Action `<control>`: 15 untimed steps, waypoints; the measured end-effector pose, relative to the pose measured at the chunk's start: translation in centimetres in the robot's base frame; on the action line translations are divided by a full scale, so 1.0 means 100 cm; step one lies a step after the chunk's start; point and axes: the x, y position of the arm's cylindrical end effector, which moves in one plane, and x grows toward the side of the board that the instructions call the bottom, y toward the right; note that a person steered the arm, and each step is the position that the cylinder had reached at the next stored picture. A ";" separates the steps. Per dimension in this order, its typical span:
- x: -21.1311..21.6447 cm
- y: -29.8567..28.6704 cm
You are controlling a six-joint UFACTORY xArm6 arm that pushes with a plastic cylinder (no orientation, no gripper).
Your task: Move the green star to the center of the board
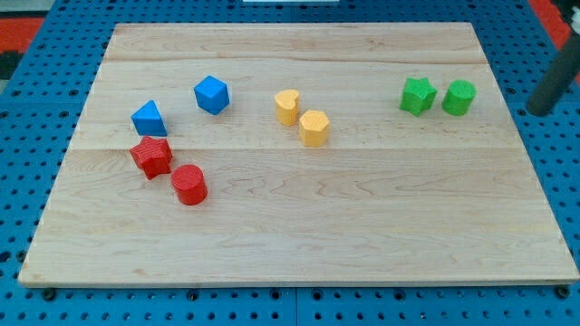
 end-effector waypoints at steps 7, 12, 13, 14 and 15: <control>-0.007 -0.217; 0.095 -0.242; 0.096 -0.275; 0.103 -0.288; 0.103 -0.307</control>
